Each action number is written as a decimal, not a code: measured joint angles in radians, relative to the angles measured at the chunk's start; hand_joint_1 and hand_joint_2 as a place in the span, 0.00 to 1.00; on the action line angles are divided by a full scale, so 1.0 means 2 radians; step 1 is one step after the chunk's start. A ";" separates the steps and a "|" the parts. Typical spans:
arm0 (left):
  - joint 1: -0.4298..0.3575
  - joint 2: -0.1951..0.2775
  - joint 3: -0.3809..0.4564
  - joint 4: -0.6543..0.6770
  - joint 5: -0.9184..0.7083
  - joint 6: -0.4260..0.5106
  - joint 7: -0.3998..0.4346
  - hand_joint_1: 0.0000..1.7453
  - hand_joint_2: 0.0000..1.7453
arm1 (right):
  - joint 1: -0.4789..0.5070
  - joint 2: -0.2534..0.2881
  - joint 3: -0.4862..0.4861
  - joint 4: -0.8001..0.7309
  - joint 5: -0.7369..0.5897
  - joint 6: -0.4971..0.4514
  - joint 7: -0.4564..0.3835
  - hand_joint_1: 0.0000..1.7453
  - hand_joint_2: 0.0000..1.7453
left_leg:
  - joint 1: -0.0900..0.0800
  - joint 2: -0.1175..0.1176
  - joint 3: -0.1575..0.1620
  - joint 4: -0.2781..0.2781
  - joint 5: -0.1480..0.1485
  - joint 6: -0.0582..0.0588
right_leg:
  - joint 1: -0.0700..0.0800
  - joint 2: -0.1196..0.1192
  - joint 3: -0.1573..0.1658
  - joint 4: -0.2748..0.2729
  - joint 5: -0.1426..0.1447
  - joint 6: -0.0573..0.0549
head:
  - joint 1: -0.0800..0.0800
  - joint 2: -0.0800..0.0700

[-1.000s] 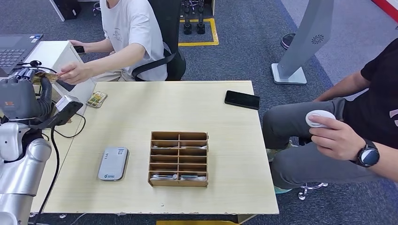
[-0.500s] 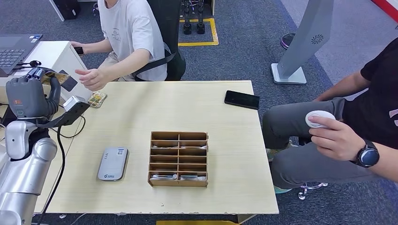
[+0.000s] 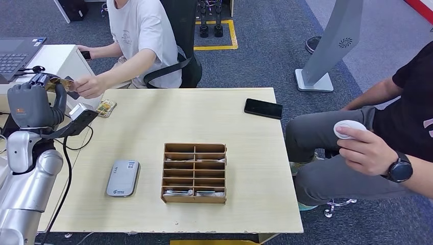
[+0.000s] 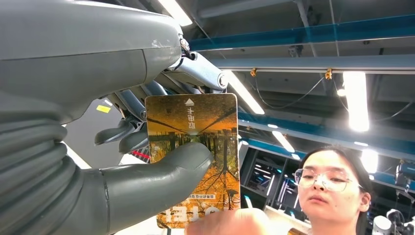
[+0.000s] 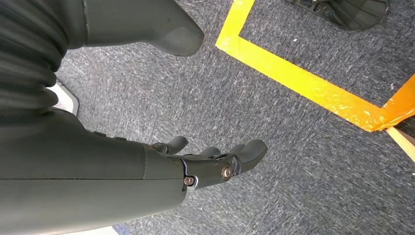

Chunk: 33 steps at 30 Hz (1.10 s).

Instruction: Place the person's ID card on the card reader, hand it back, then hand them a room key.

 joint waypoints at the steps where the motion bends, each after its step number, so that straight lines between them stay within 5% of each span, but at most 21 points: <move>1: 0.000 0.000 0.000 0.000 0.000 0.000 0.000 1.00 1.00 | 0.000 0.000 0.000 0.000 0.000 0.000 0.000 0.00 1.00 | 0.000 0.000 0.000 0.000 0.000 0.000 | 0.000 0.000 0.000 0.000 0.000 0.000 | 0.000 0.000; 3: 0.000 0.000 -0.001 0.000 0.002 0.000 0.000 1.00 1.00 | 0.000 0.000 0.000 0.000 0.000 0.000 0.000 0.00 1.00 | 0.000 0.000 0.000 0.000 0.000 0.000 | 0.000 0.000 0.000 0.000 0.000 0.000 | 0.000 0.000; 7: 0.000 0.000 -0.002 0.000 0.007 -0.001 -0.002 0.00 1.00 | 0.000 0.000 0.000 0.000 0.000 0.000 0.000 0.00 1.00 | 0.000 0.000 0.000 0.000 0.000 0.000 | 0.000 0.000 0.000 0.000 0.000 0.000 | 0.000 0.000; 28: -0.003 -0.002 -0.002 0.000 0.045 -0.020 -0.004 0.00 1.00 | 0.001 0.000 0.001 0.000 -0.001 -0.001 0.000 0.00 1.00 | 0.000 0.000 0.000 0.000 0.000 0.000 | 0.000 0.000 0.000 0.000 0.000 0.000 | 0.000 0.000; 30: 0.001 -0.003 -0.002 -0.004 0.084 -0.050 -0.012 0.00 1.00 | 0.002 0.000 0.001 0.000 -0.002 -0.001 -0.001 0.00 1.00 | 0.000 0.000 0.000 0.000 0.000 0.000 | 0.000 0.000 0.000 0.000 0.000 0.000 | 0.000 0.000; 33: 0.034 -0.004 -0.005 -0.046 0.191 -0.156 -0.043 0.00 1.00 | 0.007 0.000 0.000 0.000 -0.004 -0.002 -0.002 0.00 1.00 | 0.000 0.000 0.000 0.000 0.000 0.000 | 0.000 0.000 0.000 0.000 0.000 0.000 | 0.000 0.000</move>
